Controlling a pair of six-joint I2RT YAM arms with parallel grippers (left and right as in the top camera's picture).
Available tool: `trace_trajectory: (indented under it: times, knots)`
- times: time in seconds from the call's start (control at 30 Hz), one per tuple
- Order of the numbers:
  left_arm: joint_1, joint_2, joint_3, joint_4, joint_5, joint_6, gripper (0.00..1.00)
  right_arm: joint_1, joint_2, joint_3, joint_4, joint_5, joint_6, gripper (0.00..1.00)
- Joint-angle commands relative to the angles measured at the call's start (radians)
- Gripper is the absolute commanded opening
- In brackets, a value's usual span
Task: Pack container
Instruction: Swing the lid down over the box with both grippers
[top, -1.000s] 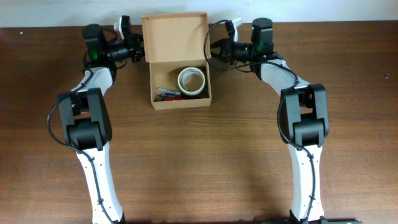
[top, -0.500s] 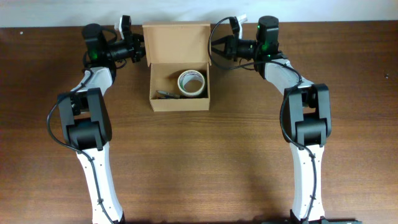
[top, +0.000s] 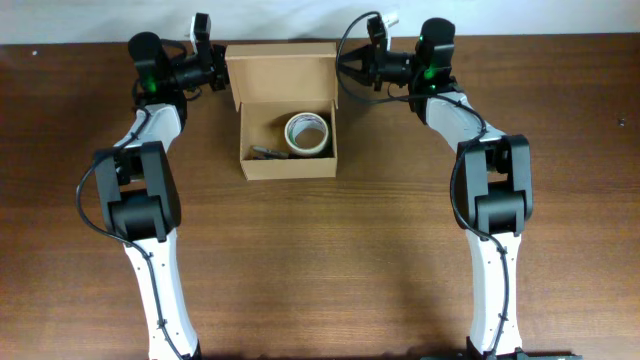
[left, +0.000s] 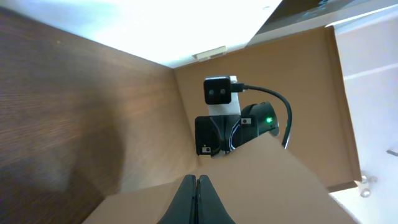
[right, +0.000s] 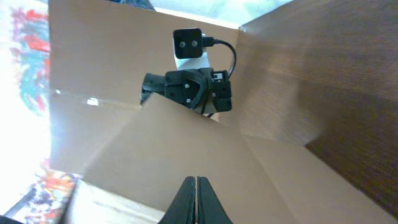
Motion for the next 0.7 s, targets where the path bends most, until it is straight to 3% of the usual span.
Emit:
trace_trajectory:
  times: [0.0, 0.3, 0.67]
  knots:
    - [-0.018, 0.016, 0.039, 0.002, -0.012, -0.036, 0.02, 0.026, 0.011, 0.066, 0.006, -0.031, 0.149, 0.04]
    - [-0.038, 0.016, 0.066, -0.055, -0.053, -0.036, 0.02, 0.072, 0.011, 0.118, 0.006, -0.018, 0.267, 0.04]
    - [-0.039, 0.016, 0.101, -0.155, -0.113, 0.016, 0.02, 0.085, 0.011, 0.121, -0.004, -0.006, 0.246, 0.04]
